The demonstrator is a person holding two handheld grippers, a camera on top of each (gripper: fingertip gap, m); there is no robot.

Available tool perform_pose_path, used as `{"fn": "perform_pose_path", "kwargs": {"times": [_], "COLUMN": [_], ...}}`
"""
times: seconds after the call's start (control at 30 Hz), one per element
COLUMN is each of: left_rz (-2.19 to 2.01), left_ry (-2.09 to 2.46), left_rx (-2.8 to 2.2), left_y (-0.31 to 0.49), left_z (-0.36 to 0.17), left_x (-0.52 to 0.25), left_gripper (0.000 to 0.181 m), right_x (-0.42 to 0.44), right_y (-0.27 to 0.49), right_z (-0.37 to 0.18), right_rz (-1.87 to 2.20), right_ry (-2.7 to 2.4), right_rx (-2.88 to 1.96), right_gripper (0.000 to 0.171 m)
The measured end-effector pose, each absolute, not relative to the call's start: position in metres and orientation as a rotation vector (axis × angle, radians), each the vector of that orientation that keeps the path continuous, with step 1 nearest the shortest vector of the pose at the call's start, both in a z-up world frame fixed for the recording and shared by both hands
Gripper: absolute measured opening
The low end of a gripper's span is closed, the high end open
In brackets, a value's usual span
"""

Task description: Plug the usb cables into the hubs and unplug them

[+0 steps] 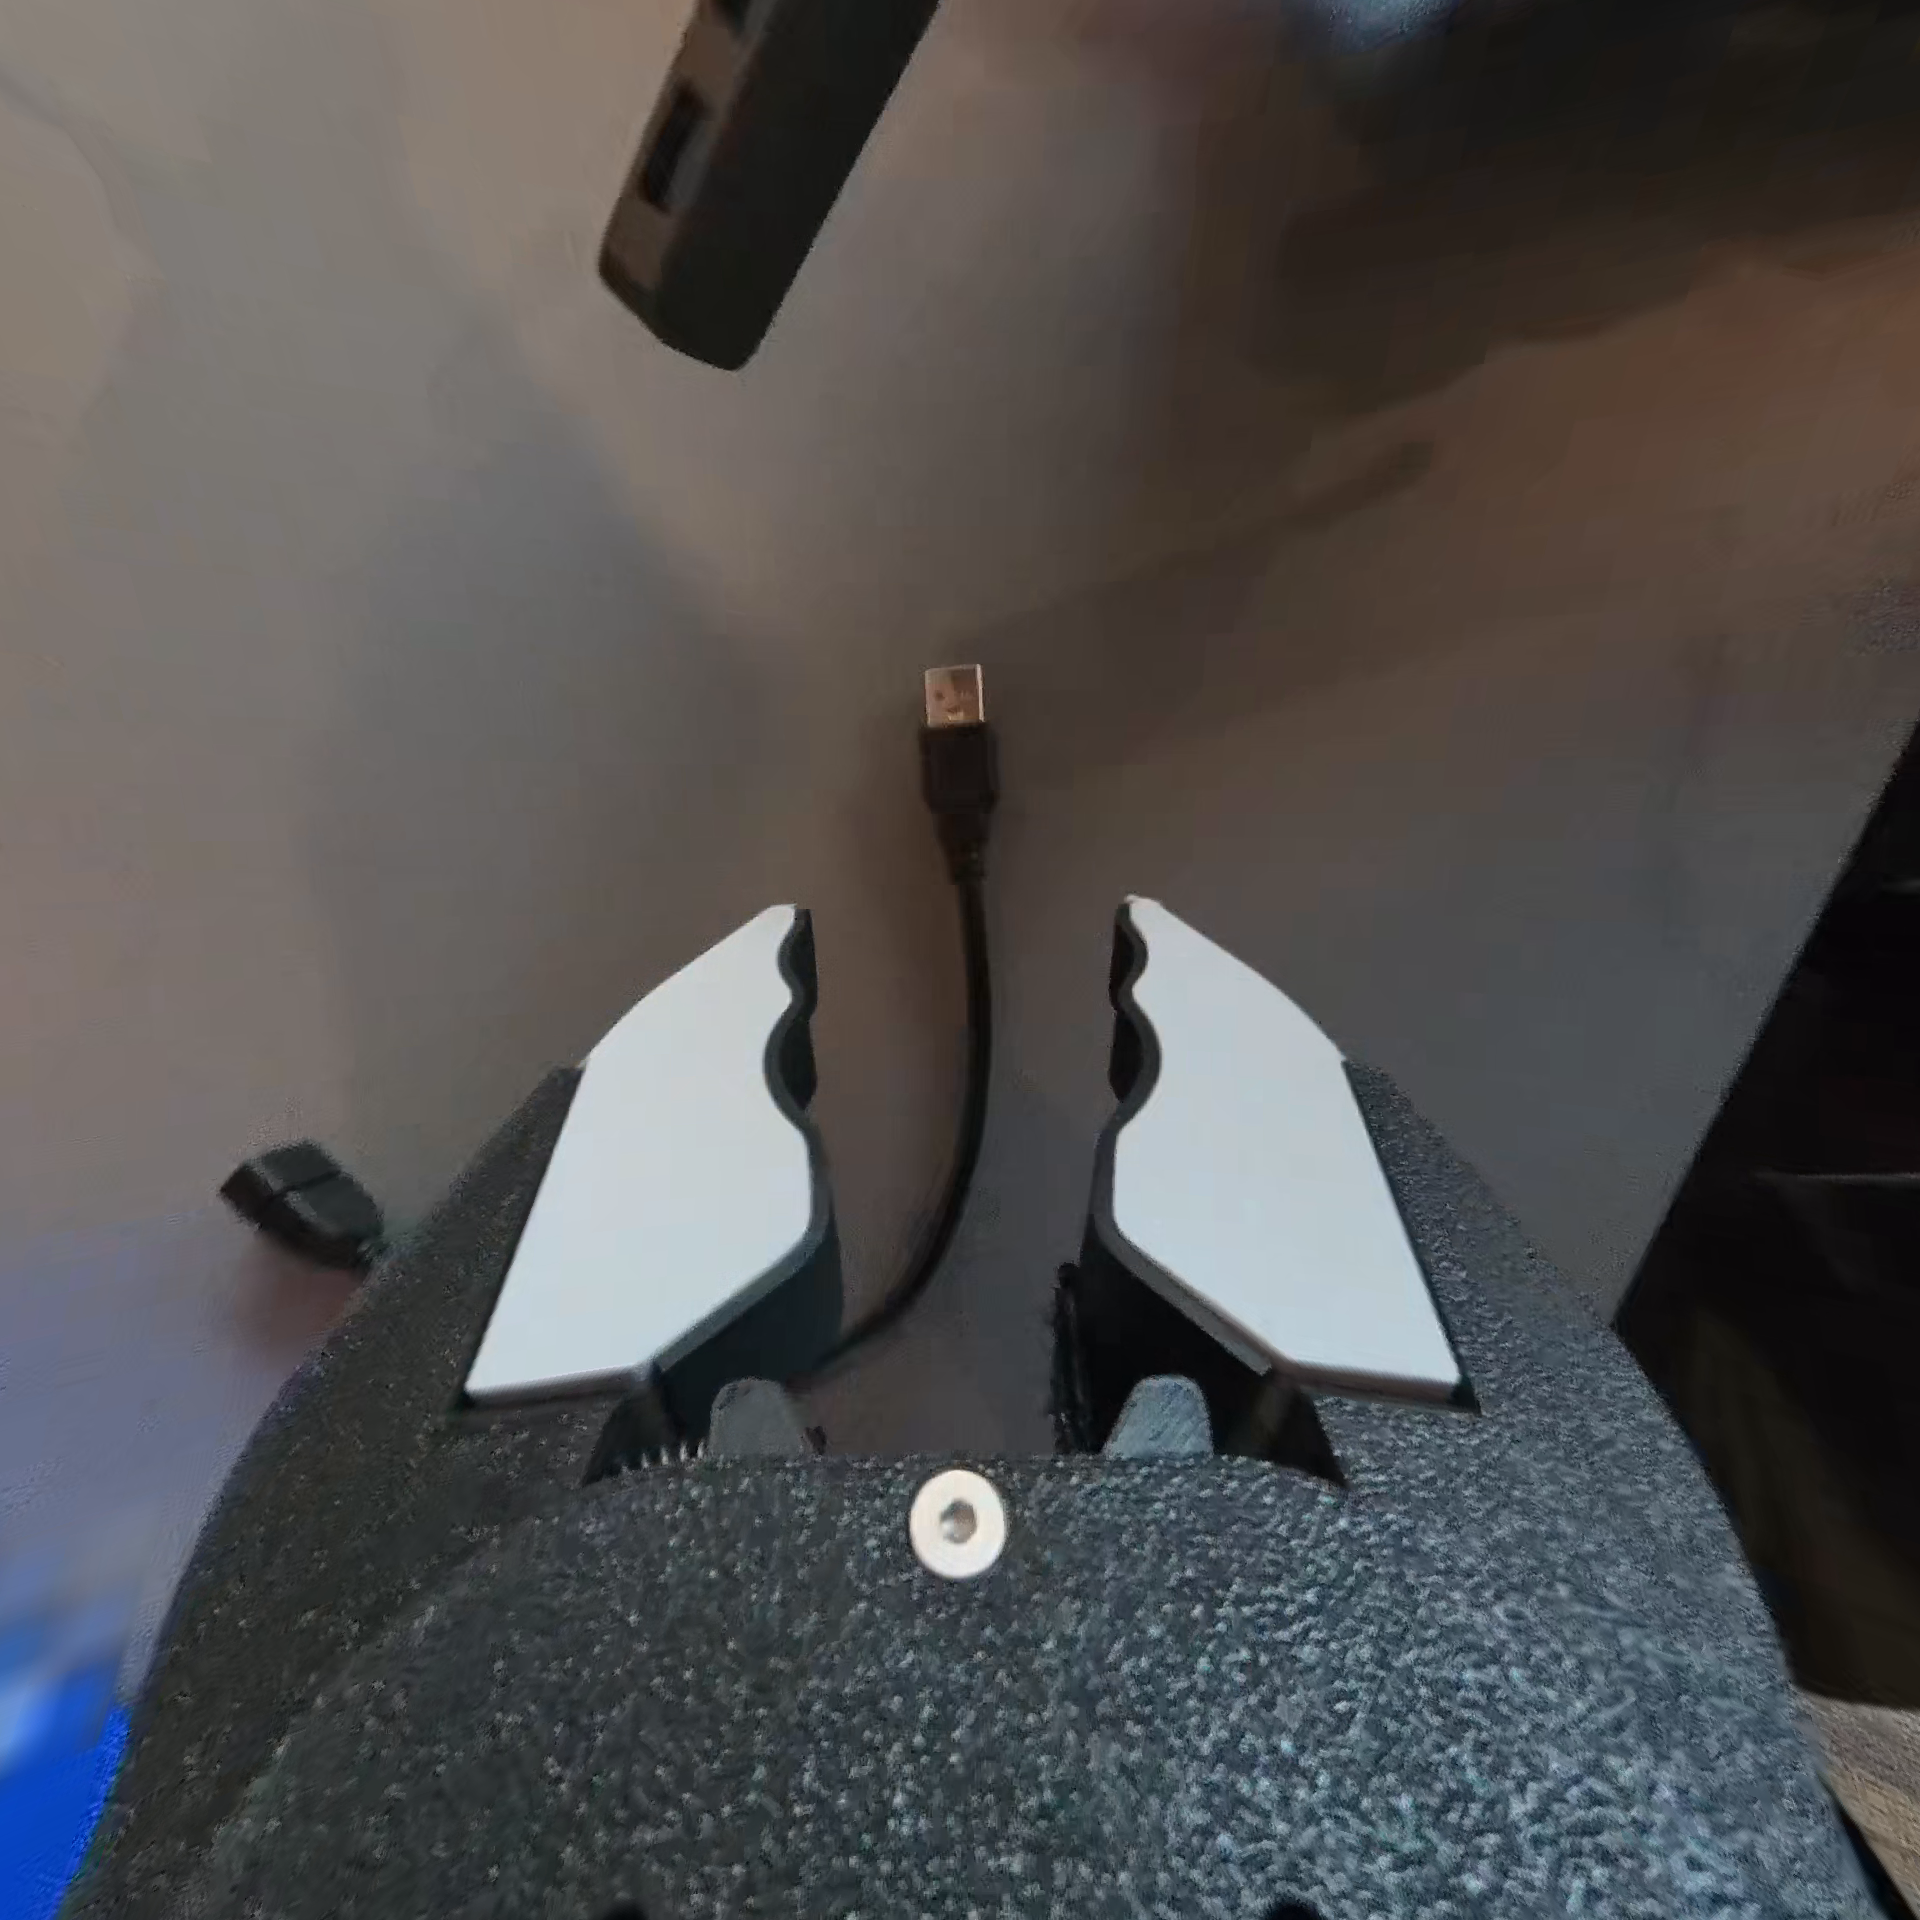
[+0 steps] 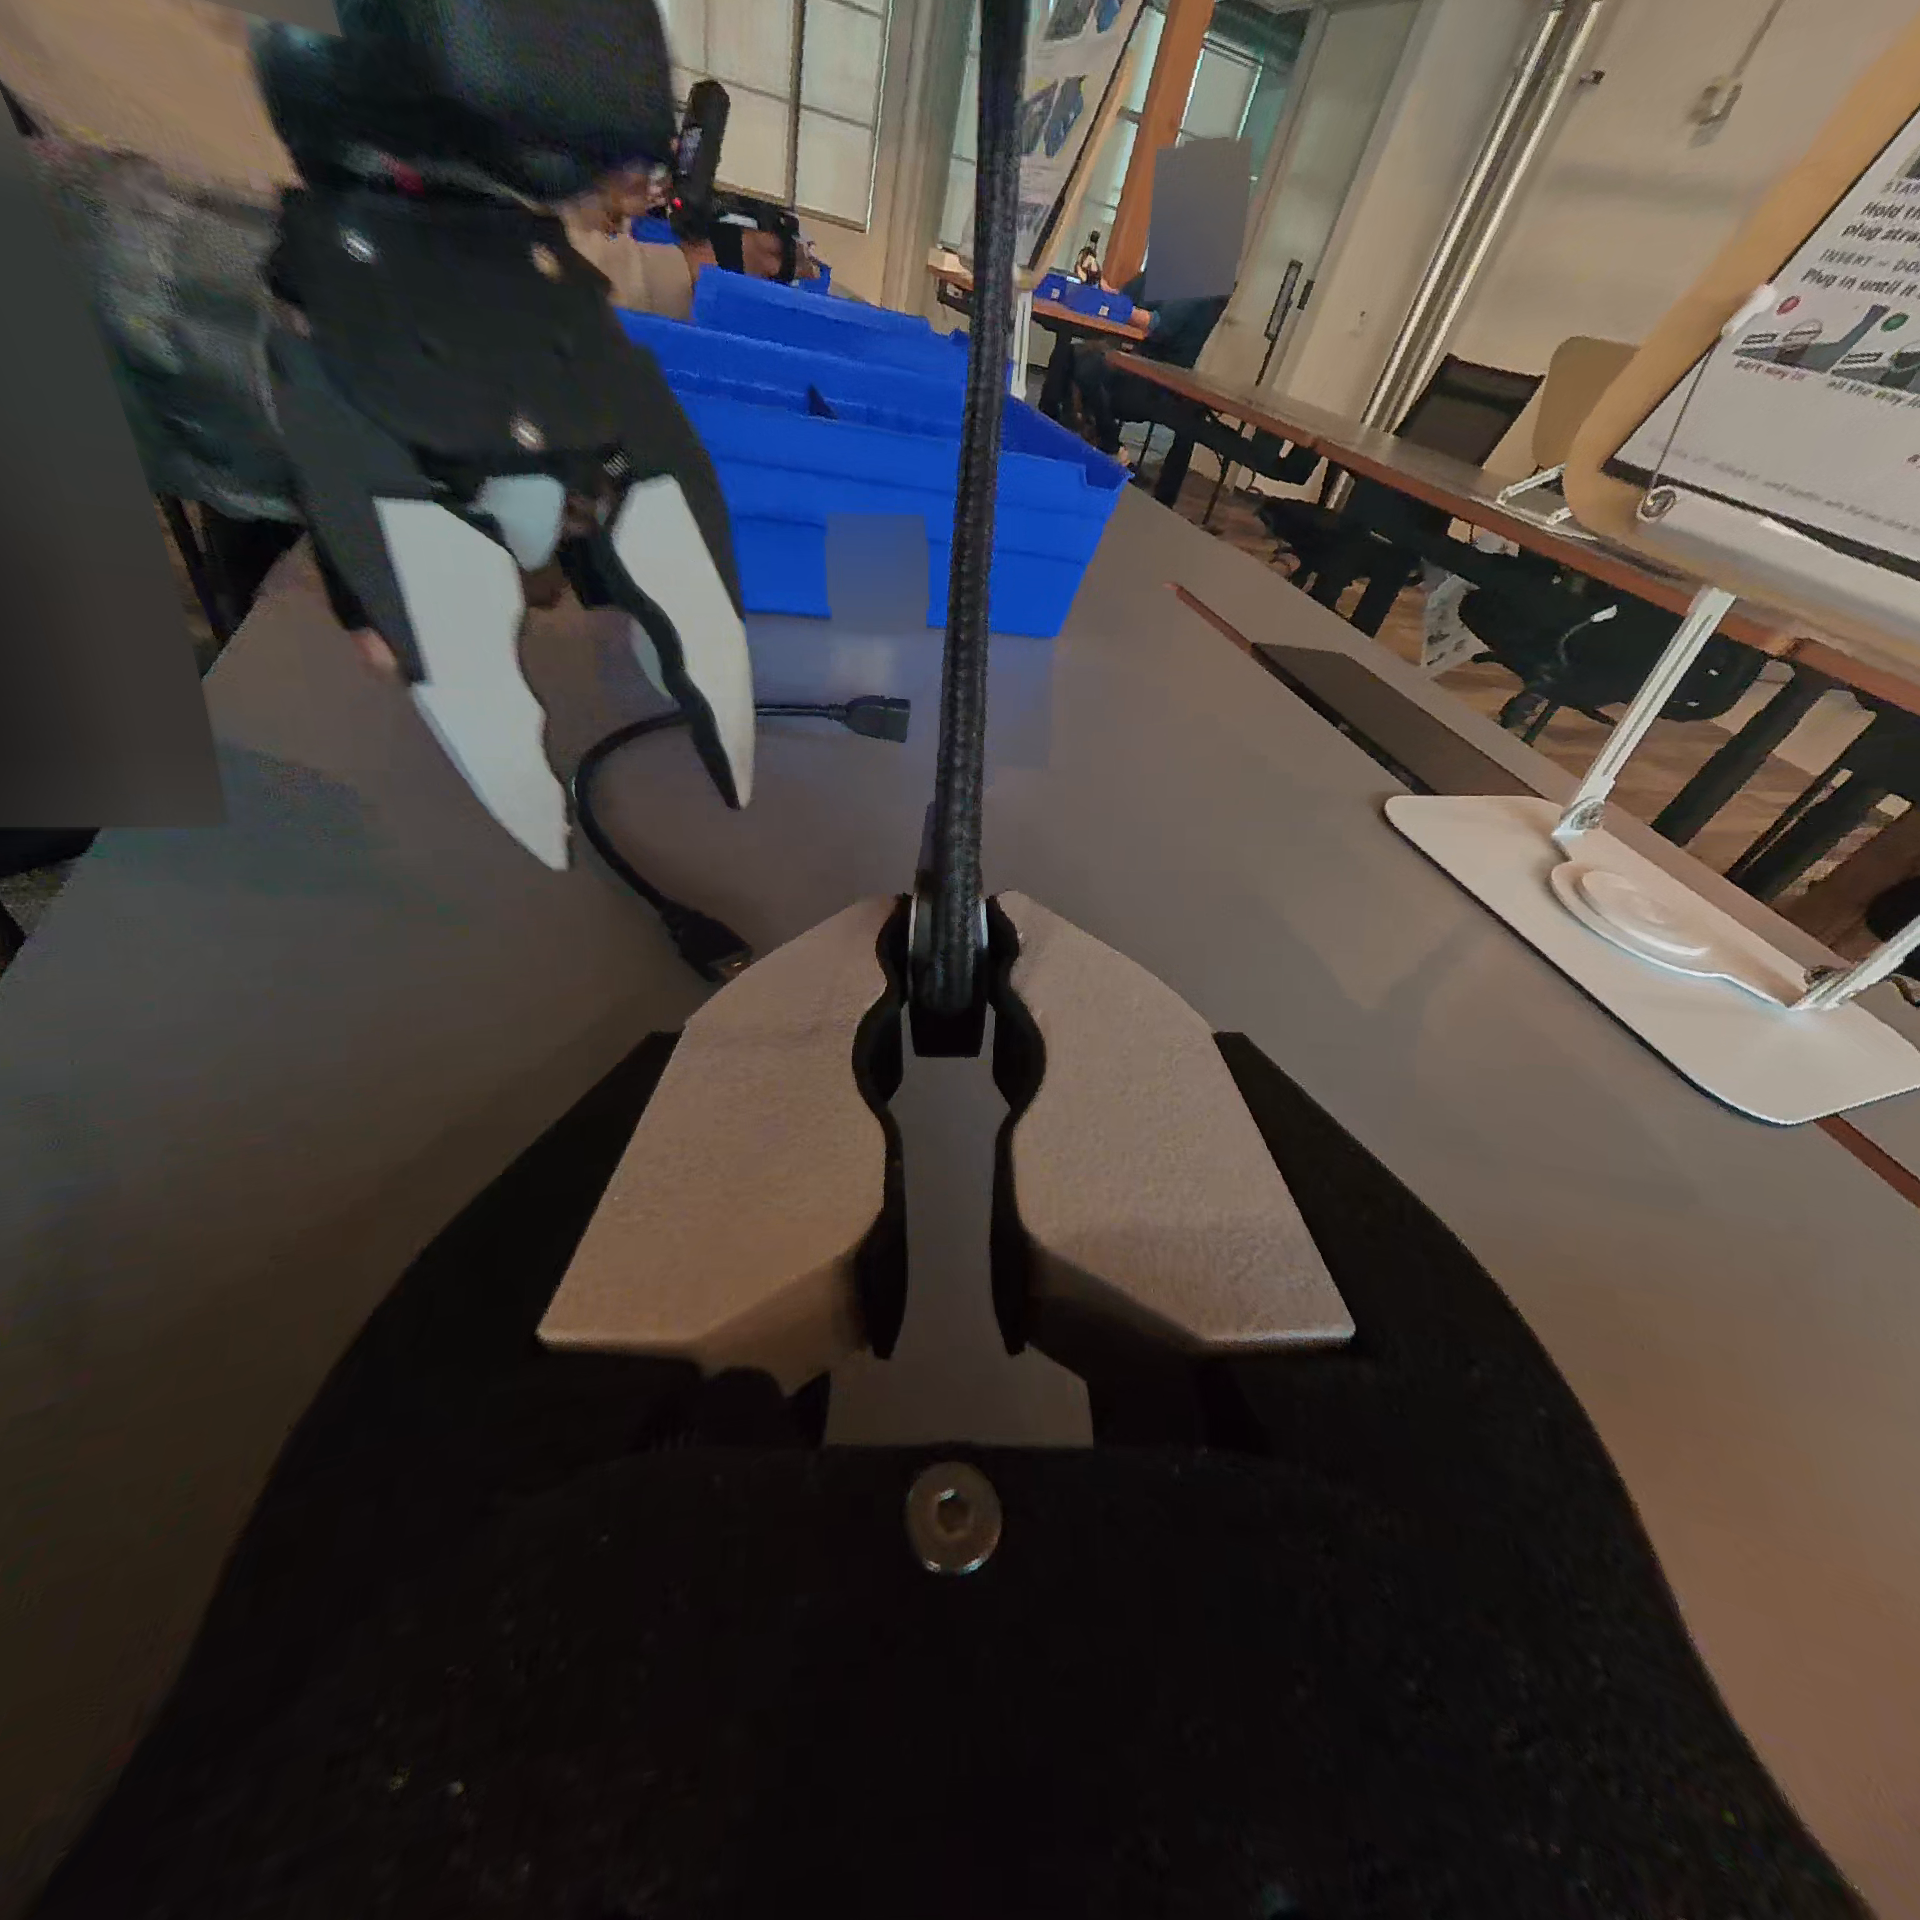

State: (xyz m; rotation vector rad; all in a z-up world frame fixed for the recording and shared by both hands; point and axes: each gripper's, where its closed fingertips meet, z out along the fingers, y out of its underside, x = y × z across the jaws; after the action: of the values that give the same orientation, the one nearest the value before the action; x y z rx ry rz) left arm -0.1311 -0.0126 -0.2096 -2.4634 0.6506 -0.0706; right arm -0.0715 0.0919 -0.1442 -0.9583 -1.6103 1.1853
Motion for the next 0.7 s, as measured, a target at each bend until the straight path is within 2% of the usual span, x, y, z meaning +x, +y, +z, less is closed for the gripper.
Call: {"fn": "perform_pose_path", "kwargs": {"times": [0.33,0.5,0.7], "left_rz": [-0.024,-0.111,-0.103], "left_ry": [0.739,0.691,0.732], "left_rx": [-2.629,-2.674,-2.730], "left_y": [0.009,0.016,0.016], "left_z": [-0.237,-0.242,-0.243], "left_x": [-0.122,-0.111,-0.113], "left_gripper": [0.039,0.016,0.018], "right_x": [-0.063,-0.061,-0.061], "right_y": [0.087,0.087,0.087], "right_z": [-0.132,-0.127,-0.125], "right_rz": [1.238,1.233,1.241], "right_ry": [-1.567,-1.539,-1.527], "right_rx": [-0.913,-0.881,-0.880], "right_gripper": [0.011,0.011,0.012]}}
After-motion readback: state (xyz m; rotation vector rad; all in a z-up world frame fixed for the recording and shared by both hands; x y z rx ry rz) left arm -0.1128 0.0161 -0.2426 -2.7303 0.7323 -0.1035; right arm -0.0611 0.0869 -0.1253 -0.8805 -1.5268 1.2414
